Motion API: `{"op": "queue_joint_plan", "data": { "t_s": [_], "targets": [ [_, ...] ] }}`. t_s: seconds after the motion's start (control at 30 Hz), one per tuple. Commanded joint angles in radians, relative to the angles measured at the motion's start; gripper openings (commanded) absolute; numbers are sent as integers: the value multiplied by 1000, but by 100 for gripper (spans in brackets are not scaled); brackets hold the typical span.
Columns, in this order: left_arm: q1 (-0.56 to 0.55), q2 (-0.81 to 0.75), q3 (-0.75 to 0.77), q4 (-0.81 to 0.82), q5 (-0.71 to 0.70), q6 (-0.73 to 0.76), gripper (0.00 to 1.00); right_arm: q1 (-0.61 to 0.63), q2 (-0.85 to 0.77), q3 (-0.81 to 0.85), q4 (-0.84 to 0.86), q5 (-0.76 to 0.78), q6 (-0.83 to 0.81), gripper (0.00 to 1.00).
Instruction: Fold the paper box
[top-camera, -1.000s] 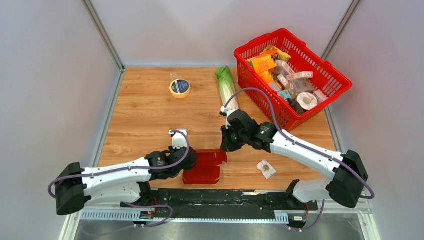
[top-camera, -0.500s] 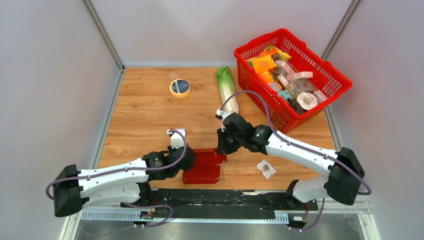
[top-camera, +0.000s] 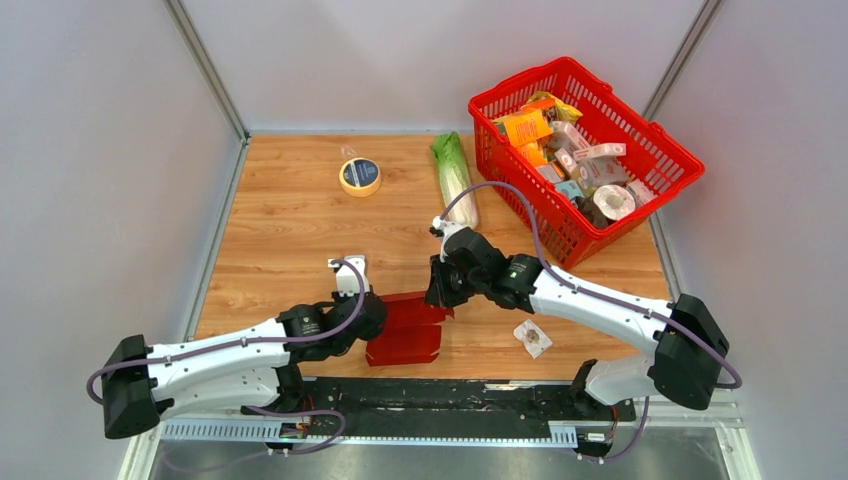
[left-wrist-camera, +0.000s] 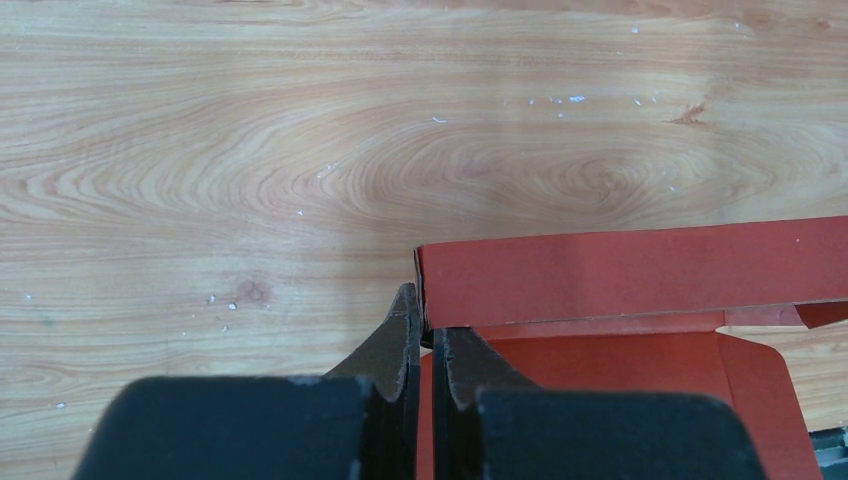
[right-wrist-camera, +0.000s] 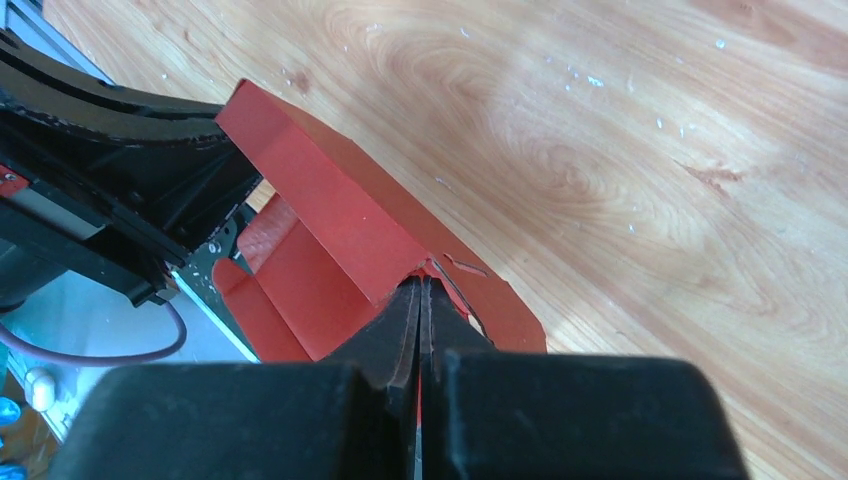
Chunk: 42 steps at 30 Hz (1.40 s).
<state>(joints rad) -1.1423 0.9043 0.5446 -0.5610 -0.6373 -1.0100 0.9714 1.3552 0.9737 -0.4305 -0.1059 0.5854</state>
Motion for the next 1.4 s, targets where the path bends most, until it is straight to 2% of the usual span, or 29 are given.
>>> {"op": "queue_joint_plan", "data": {
  "t_s": [0.0, 0.1, 0.33, 0.43, 0.57, 1.37],
  "targets": [
    [4, -24, -3, 24, 7, -21, 0, 6, 24, 37, 147, -3, 34, 0],
    [3, -27, -3, 23, 2, -32, 0, 9, 39, 57, 161, -9, 39, 0],
    [3, -45, -14, -40, -62, -104, 0, 21, -33, 16, -48, 141, -114, 0],
    [4, -56, -12, -60, -84, -114, 0, 44, -80, -58, -44, 176, -133, 0],
    [3, -67, -6, -79, -101, -118, 0, 58, -94, -70, -13, 184, -110, 0],
    [3, -114, 2, -112, -107, -145, 0, 139, 28, -50, 42, 336, -96, 0]
  ]
}}
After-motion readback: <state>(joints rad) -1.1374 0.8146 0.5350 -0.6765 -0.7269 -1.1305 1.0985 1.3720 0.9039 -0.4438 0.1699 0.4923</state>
